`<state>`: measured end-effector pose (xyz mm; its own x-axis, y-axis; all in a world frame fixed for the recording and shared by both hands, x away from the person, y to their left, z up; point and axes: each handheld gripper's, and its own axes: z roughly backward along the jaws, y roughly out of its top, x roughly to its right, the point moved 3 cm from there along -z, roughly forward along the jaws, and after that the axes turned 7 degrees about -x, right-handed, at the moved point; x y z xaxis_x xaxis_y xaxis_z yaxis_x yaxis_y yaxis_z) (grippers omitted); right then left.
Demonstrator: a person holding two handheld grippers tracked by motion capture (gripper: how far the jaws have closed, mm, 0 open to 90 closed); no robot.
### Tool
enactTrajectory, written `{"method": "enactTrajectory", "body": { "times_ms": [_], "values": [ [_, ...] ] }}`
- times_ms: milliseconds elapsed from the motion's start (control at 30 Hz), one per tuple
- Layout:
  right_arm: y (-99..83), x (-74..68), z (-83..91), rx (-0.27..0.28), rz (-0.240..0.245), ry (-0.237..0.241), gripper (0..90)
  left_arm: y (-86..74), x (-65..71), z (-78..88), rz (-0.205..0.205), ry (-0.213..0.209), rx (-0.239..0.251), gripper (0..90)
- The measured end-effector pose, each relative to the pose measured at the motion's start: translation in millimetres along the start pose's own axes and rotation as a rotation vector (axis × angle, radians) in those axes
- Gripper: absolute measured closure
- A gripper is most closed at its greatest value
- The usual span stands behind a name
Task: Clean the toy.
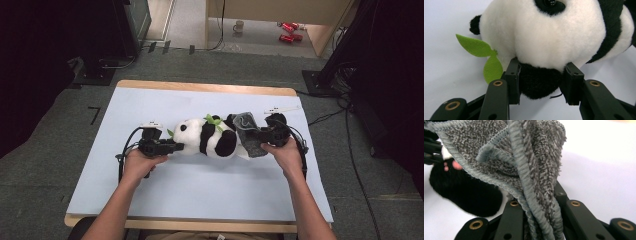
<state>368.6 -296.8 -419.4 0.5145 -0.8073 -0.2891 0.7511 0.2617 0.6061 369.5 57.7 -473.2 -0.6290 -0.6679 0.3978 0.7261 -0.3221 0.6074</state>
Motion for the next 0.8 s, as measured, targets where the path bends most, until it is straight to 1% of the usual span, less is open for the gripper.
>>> {"method": "enactTrajectory", "body": {
  "times_ms": [33,100,200,267,300,400,467,500,533,600,633,733,800],
  "values": [
    [2.5,-2.4,-0.2,0.007,0.012,-0.015,77.1,-0.5,0.4,0.0,-0.002,0.003,0.002,57.7],
    [6.8,-4.5,-2.1,0.024,0.015,-0.006,77.0,-1.7,0.4,0.0,-0.003,0.004,0.006,57.7],
    [11.1,-4.9,-5.6,0.032,0.012,0.008,76.9,-2.6,0.7,-0.1,-0.005,0.008,0.01,57.7],
    [15.1,-4.7,-10.8,0.025,0.015,0.064,76.3,-3.7,1.9,-0.4,-0.01,0.015,0.013,57.7],
    [16.5,-4.9,-12.8,0.023,0.019,0.083,75.8,-3.9,2.1,-0.3,-0.011,0.017,0.013,57.7],
    [21.6,-9.6,-22.5,0.024,0.044,0.135,75.6,-5.1,3.1,-0.6,-0.014,0.025,0.013,57.7],
    [23.0,-14.9,-30.4,0.002,0.05,0.158,75.4,-6.2,3.6,-0.6,-0.018,0.032,0.004,57.7],
    [23.4,-18.3,-36.1,-0.014,0.063,0.16,75.3,-6.8,3.8,-0.9,-0.02,0.036,0.004,57.8],
    [23.4,-20.3,-39.3,-0.019,0.071,0.155,75.3,-6.8,3.8,-0.9,-0.02,0.036,0.004,57.8],
    [24.4,-21.5,-41.2,-0.004,0.086,0.143,75.1,-6.8,4.0,-0.8,-0.015,0.038,0.007,57.9],
    [24.9,-20.4,-41.9,-0.001,0.085,0.143,75.1,-6.6,4.1,-0.9,-0.014,0.039,0.007,57.9],
    [24.6,-18.6,-43.4,0.002,0.057,0.153,75.0,-6.5,4.2,-0.8,-0.015,0.039,0.005,57.9],
    [22.7,-18.3,-44.0,0.007,0.019,0.157,74.9,-6.4,4.5,-1.0,-0.017,0.041,0.003,58.0]
  ]
}}
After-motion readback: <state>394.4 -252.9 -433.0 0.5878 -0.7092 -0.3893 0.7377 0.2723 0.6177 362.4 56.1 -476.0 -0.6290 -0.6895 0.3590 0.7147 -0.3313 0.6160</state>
